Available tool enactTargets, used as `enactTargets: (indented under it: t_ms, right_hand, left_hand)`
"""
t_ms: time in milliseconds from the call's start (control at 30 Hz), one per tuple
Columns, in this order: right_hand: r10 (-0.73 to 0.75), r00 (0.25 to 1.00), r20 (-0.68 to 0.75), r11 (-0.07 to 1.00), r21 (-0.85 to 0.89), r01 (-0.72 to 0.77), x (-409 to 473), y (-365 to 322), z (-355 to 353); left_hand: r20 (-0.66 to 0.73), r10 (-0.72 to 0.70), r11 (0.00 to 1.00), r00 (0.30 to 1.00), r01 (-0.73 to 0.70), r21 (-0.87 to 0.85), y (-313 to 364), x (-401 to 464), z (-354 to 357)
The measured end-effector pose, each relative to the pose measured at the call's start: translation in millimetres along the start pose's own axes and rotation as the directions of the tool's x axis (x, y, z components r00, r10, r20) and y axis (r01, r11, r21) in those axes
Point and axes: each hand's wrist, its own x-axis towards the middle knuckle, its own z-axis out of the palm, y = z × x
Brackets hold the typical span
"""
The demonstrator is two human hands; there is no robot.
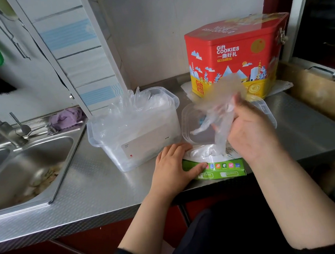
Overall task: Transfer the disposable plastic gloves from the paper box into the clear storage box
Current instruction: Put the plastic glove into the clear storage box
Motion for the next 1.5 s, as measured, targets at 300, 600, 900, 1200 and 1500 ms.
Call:
enactTargets:
  t_ms: [300, 600, 900, 1200, 1500]
  right_hand:
    - [-0.322, 0.947, 0.003, 0.947, -0.008, 0.322, -5.0, -37.2, 22.6]
    - [-0.336, 0.687, 0.644, 0.268, -0.634, 0.725, -11.7, 9.0, 33.9]
    - [-0.051, 0.742, 0.668, -0.287, -0.722, 0.63, -17.4, 28.3, 41.4]
    - [-0.264, 0.618, 0.741, -0.322, -0.671, 0.668, -3.3, 50.4, 58.1]
    - [0.289, 0.706, 0.646, -0.218, -0.674, 0.706, 72.9, 40.8, 129.1]
  left_hand:
    - [0.038, 0.022, 0.999, 0.999, -0.023, 0.031, 5.1, 0.4, -5.2]
    - [0.223, 0.044, 0.053, 0.974, 0.221, -0.974, 52.2, 23.5, -103.0]
    - [0.352, 0.077, 0.078, 0.933, 0.346, -0.935, 45.9, 33.2, -127.9]
    - [0.147, -0.129, -0.006, 0.981, 0.148, -0.989, 31.1, 50.2, -161.7]
    - [-0.193, -0.604, 0.66, 0.773, 0.349, -0.666, -48.7, 75.1, -173.0]
